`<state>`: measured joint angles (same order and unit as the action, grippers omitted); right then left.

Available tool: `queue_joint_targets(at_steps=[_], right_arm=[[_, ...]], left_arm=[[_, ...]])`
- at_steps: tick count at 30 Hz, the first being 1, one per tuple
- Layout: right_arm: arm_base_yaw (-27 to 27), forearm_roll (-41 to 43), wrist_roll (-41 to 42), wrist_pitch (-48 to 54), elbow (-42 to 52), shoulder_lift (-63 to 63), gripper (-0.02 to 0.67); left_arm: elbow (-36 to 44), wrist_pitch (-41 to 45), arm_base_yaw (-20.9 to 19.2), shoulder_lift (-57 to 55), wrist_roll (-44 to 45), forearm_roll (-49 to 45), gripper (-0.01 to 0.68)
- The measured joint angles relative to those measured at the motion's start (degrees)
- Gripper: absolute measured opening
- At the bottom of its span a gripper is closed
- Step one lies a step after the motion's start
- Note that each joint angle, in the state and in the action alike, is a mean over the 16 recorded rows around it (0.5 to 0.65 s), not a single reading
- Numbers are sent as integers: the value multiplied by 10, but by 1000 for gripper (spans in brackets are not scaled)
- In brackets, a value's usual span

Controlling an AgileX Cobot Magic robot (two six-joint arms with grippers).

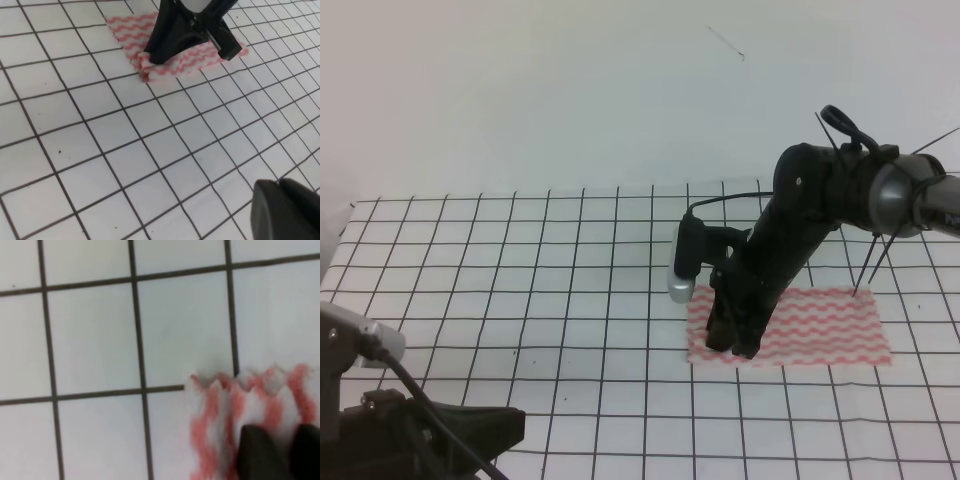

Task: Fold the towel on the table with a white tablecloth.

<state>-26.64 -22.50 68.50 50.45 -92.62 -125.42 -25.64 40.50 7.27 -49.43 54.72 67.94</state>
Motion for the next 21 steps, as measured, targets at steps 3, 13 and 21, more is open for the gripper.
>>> queue_joint_targets(at_steps=[3,13,21], right_arm=[[0,2,0,-3,-2,-1,107],[0,21,-6,-20,-23,-1,13],[0,43,-13,-49,-38,-2,7]], left_arm=[[0,0,0,0,0,0,1],[0,0,0,0,-2,0,1],[0,2,0,0,-2,0,1]])
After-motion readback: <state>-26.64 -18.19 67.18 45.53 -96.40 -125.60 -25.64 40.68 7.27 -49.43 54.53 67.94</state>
